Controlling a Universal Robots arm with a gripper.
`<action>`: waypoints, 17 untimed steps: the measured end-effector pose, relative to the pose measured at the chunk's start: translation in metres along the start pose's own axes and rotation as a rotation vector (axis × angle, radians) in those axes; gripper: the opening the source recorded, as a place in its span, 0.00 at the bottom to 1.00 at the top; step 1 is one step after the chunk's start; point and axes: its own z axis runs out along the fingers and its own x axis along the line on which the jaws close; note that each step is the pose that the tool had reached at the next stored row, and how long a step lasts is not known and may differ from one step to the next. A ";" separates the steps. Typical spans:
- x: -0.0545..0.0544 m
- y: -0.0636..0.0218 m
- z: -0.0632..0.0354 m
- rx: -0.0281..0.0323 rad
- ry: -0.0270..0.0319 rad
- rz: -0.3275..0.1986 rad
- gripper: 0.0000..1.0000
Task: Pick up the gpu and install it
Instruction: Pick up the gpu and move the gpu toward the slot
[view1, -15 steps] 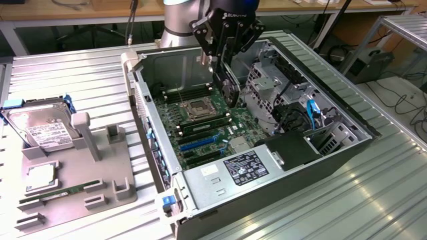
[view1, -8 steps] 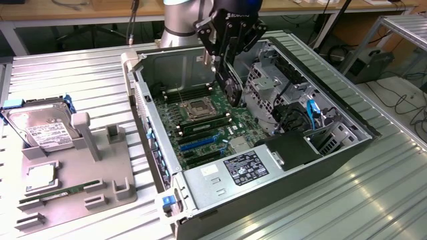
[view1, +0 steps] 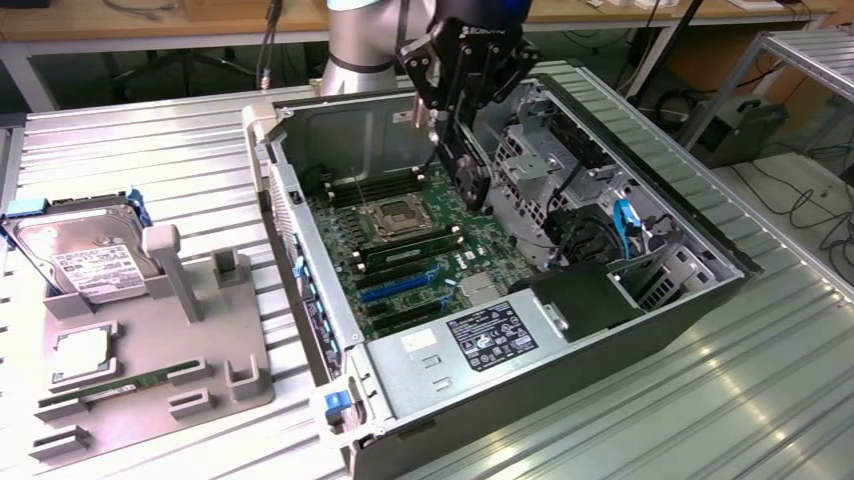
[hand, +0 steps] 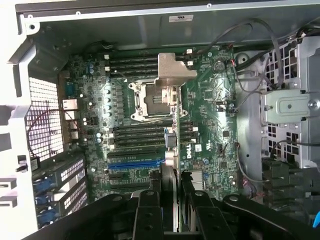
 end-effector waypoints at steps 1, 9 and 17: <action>-0.001 0.0002 0.0004 0.0003 -0.0001 0.000 0.27; -0.011 0.0023 0.0063 0.0035 0.0003 -0.001 0.27; -0.016 0.0047 0.0148 0.0050 0.0007 -0.002 0.27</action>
